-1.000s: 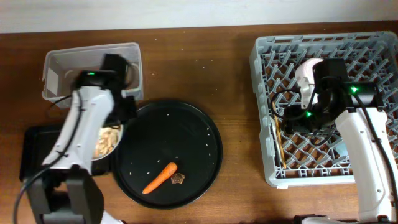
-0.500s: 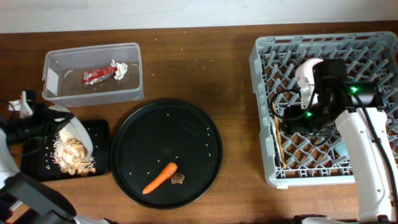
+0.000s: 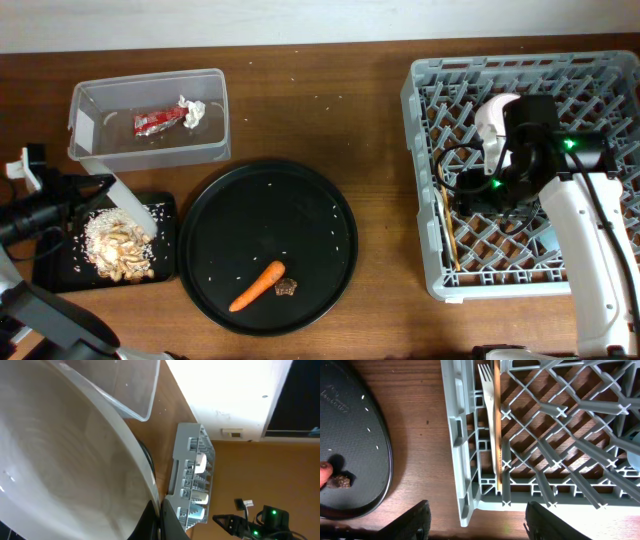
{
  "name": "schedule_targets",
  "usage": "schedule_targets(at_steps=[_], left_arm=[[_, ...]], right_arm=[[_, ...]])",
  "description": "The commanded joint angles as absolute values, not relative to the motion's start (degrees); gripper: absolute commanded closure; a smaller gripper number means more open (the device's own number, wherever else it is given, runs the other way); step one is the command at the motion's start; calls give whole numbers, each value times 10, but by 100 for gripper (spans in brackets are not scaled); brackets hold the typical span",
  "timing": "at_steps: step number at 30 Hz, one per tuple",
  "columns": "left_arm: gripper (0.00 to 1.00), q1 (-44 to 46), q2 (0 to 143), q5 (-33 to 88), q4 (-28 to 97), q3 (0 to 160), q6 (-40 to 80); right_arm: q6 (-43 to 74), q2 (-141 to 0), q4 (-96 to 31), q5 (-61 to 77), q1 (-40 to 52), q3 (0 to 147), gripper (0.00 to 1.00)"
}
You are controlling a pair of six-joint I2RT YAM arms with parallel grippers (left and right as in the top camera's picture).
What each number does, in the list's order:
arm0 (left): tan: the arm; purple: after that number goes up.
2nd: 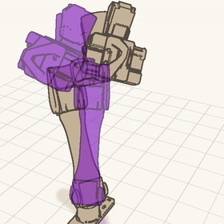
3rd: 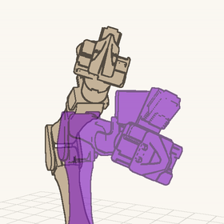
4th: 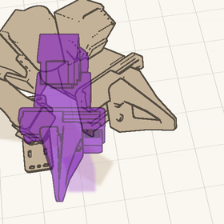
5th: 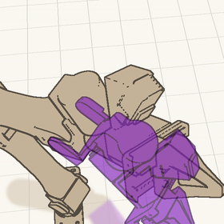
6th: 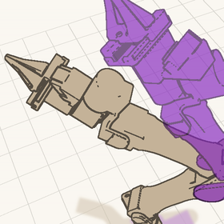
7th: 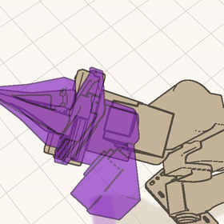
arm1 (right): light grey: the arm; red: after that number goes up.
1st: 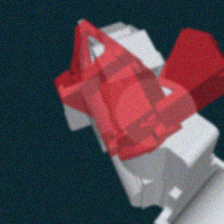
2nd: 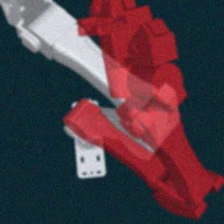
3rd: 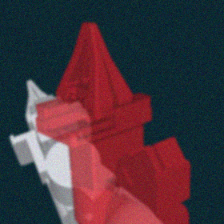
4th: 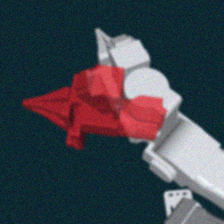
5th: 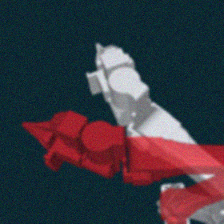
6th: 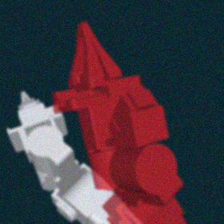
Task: Sort waste into correct bins and load items into the dishwasher rack
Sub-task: 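Tip the plate over the small black tray to dump rice and shells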
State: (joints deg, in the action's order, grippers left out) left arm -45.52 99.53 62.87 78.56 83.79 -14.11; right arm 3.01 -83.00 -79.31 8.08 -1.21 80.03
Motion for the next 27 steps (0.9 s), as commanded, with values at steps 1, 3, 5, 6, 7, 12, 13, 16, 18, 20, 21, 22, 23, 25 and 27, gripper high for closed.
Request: schedule_targets(at_steps=[1,3,5,6,7,12,13,16,18,20,21,22,23,25,27], left_arm=[[100,-459,981,675,796,842,-146],[100,-459,981,625,790,842,-112],[100,-459,981,733,805,842,-182],[100,-459,981,704,795,842,-151],[100,-459,981,688,799,842,-149],[100,-458,981,670,807,842,-157],[100,-450,980,662,820,842,-161],[100,-349,947,640,817,842,-164],[100,-248,929,601,813,842,-164],[100,-135,929,547,792,842,-158],[100,-51,929,481,752,842,-102],[100,21,929,406,705,842,-57],[100,68,930,342,677,842,-28],[100,186,942,211,629,842,34],[100,267,977,179,604,842,37]], right_arm=[[34,-832,-796,84,-16,805,36],[34,-832,-798,84,-16,805,36],[34,-832,-798,84,-16,804,36],[34,-832,-798,84,-16,805,36],[34,-832,-798,84,-16,805,36],[34,-832,-798,84,-16,805,36],[34,-832,-798,84,-16,805,36],[34,-832,-798,84,-16,805,36],[34,-832,-798,84,-16,805,36],[35,-832,-800,84,-16,805,36],[34,-832,-804,84,-16,805,36],[34,-832,-806,84,-16,805,36],[34,-832,-807,84,-16,805,36],[35,-832,-809,85,-16,805,36],[35,-832,-810,85,-16,804,35]])
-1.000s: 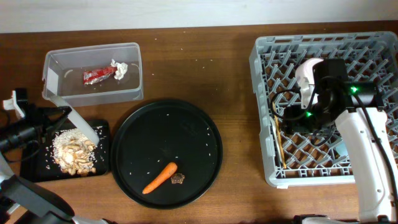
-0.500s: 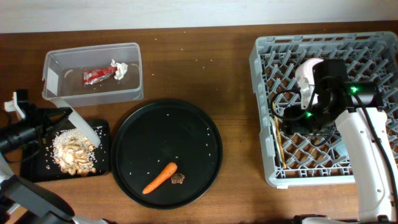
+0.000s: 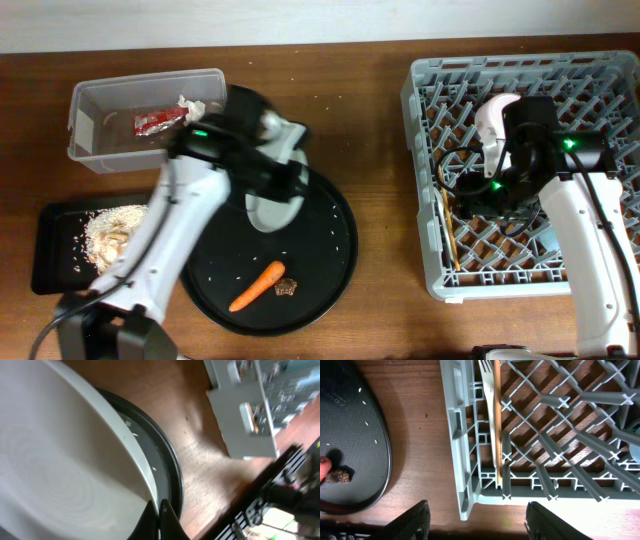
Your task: Sort waste into correct bins and load items into the dishwasher rack
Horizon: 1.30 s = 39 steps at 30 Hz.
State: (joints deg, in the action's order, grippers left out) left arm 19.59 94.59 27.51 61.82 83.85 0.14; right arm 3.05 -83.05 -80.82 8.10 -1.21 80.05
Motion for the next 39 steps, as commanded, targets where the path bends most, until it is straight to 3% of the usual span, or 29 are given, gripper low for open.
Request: schedule_targets(at_steps=[1,3,4,6,7,9,12,16,19,23,26,29,30,33,36,39], left_arm=[[100,299,1006,146,602,842,50],[99,331,1058,145,601,842,50],[90,336,1074,145,601,842,50],[59,331,1073,132,603,848,49],[49,318,1058,101,621,866,50],[47,285,1019,77,655,892,50],[36,148,910,76,715,900,50],[13,-33,868,78,766,898,77],[13,-51,868,79,766,892,77],[13,-51,868,78,766,891,77],[13,-51,868,79,766,891,77],[13,-51,868,79,766,891,77],[13,-50,868,79,766,891,77],[13,-50,868,79,764,891,77],[13,-50,868,79,763,891,77],[13,-50,868,79,763,891,77]], right_arm=[[35,-832,-812,85,-16,805,35],[34,-832,-813,84,-16,805,35],[34,-832,-813,84,-16,805,35],[34,-832,-813,84,-16,805,34],[34,-832,-815,86,-16,804,28],[28,-832,-816,146,-15,805,1],[1,-832,-793,259,8,805,2],[140,-865,-686,208,206,804,4],[242,-958,-633,166,320,805,10],[338,-1107,-583,161,367,805,14],[364,-1165,-545,158,372,805,37],[415,-1185,-517,130,372,804,85],[426,-1185,-513,126,372,805,96],[417,-1154,-531,106,347,837,96],[348,-1060,-647,15,276,942,96],[241,-926,-761,-266,177,1017,96]])
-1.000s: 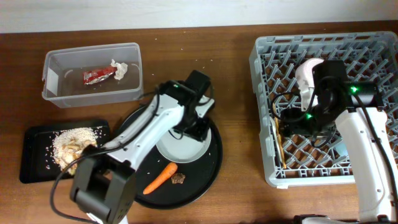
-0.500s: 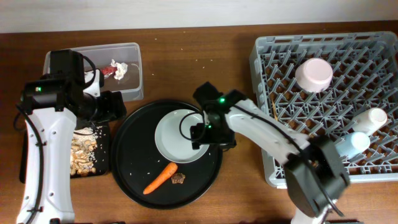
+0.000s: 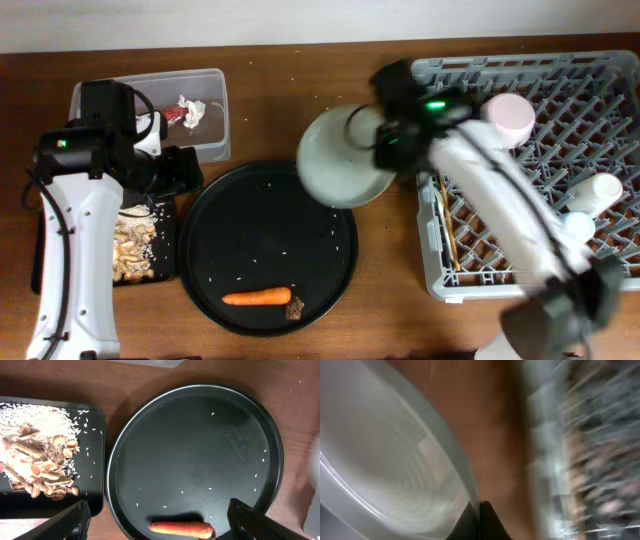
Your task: Sort waste into correct bins and load items into the dishwasher rack
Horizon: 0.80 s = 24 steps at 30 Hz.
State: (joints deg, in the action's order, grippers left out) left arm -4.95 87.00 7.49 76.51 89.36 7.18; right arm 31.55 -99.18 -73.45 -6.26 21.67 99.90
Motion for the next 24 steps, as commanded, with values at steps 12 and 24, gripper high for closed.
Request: schedule_targets(at_steps=[12,24], left_arm=[[13,-50,868,79,761,891,77],[8,-50,868,79,757,891,77]], right_arm=[[410,-1055,-789,-586,110,959,96],[407,-1003,-815,-332,135,960,46]])
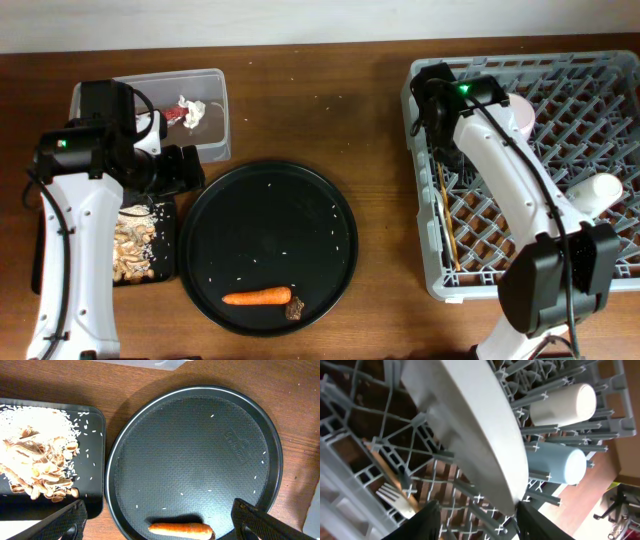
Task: Sort waste into correct bins and load items into the dishwasher rack
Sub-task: 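Place the white plate upright in the rack with the right gripper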
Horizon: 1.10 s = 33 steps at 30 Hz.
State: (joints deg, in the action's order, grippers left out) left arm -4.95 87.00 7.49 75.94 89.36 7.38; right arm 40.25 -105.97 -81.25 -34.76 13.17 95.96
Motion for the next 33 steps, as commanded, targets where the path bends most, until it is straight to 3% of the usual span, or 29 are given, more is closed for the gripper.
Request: schedule_targets(at_steps=[1,3,5,7,8,9,10,13,15,16,18,21,24,27,28,29,32,33], left_arm=[[8,-50,868,79,757,891,77],[8,-50,868,79,757,891,77],[8,-50,868,79,757,891,77],[8,-50,868,79,757,891,77],[8,-50,868,79,757,891,77],[8,-50,868,79,757,891,77],[8,-50,868,79,757,891,77],[7,-50,868,79,757,891,77],[6,-50,868,79,757,891,77],[6,-50,868,79,757,891,77],[6,-50,868,79,757,891,77],[3,-50,868,79,758,891,77],[2,-50,868,86,758,889,77],[2,-44,868,152,759,859,77],[2,-29,868,169,758,829,77],[2,-10,868,190,762,801,86],[1,78,868,268,769,685,225],[1,101,868,268,761,662,256]], right_arm=[[405,-966,-814,-333,134,962,42],[357,-860,-779,-334,119,963,31],[349,-836,-777,-317,42,963,21],[328,-848,-775,-272,-50,963,21],[328,-862,-770,-263,-111,963,32],[313,-886,-755,-245,-164,963,76],[284,-901,-746,-213,-181,963,96],[126,-1002,-719,-20,-195,963,96],[-83,-1048,-738,239,-168,963,96],[-145,-1051,-750,287,-151,963,96],[-122,-1041,-752,232,-138,963,96],[8,-983,-755,85,-155,968,96],[25,-859,-776,70,-158,970,87],[24,-800,-850,108,-157,970,87],[24,-800,-879,121,-157,969,81],[24,-800,-889,131,-153,964,67],[24,-801,-881,130,-98,932,45],[25,-801,-878,118,-76,913,45]])
